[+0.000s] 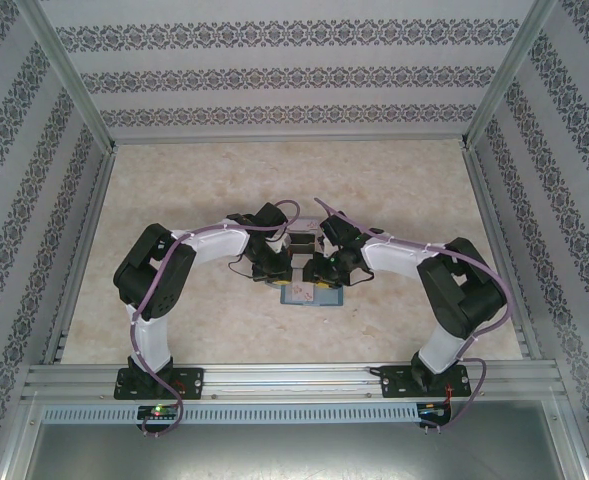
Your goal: Take the credit cards out of the card holder
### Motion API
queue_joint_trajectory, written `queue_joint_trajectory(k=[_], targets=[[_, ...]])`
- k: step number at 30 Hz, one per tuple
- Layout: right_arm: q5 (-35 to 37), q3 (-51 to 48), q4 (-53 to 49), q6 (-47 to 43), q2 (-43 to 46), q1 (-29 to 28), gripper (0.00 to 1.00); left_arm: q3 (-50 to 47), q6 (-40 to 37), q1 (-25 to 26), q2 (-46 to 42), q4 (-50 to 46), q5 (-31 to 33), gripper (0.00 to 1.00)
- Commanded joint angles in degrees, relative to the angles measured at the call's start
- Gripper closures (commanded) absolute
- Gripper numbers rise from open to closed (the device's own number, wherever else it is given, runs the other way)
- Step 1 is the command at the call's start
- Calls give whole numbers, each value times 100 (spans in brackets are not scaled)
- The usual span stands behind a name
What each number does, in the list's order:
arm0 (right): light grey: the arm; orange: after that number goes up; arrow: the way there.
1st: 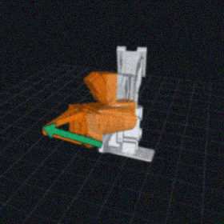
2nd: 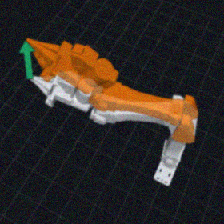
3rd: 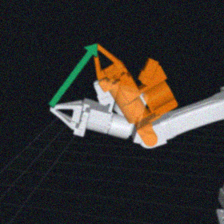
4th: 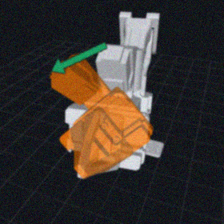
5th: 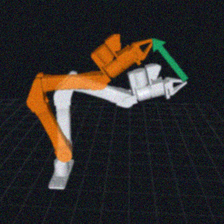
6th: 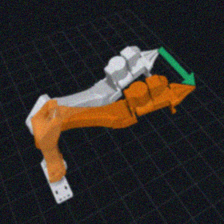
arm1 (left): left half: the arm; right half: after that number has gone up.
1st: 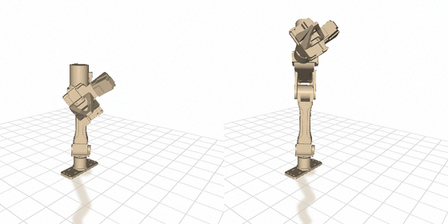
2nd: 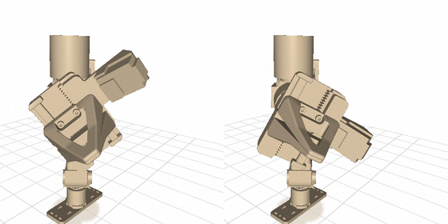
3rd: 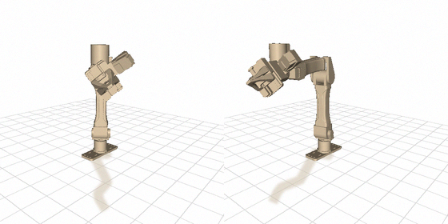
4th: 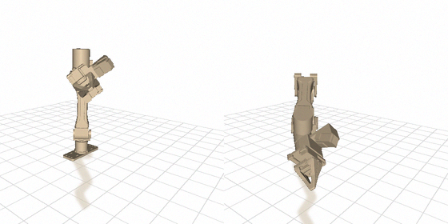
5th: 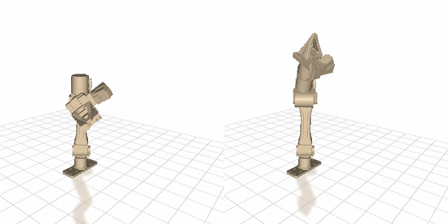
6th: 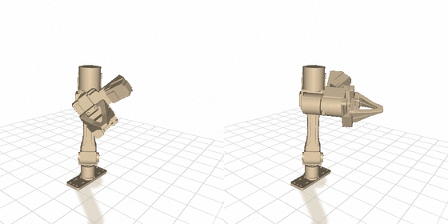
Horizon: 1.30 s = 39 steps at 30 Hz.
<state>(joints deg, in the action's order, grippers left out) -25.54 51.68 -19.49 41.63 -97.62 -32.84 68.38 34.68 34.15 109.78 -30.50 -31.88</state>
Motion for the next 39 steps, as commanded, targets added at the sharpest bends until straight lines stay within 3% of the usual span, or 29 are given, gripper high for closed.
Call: queue_joint_trajectory(k=[1,13,19,25,39], targets=[[4,-8,-55,-111,-191,-20,65,-207,-101,48,38,-446,295,100],[-411,-176,530,100,-110,4,81,-182,-101,48,68,-439,294,100],[-494,-244,664,152,-152,10,83,-189,-122,43,128,-439,306,100],[-531,-253,688,157,-221,23,77,-160,-134,57,150,-443,292,100],[-355,-290,325,18,114,152,94,-121,-163,57,135,-489,310,100]])
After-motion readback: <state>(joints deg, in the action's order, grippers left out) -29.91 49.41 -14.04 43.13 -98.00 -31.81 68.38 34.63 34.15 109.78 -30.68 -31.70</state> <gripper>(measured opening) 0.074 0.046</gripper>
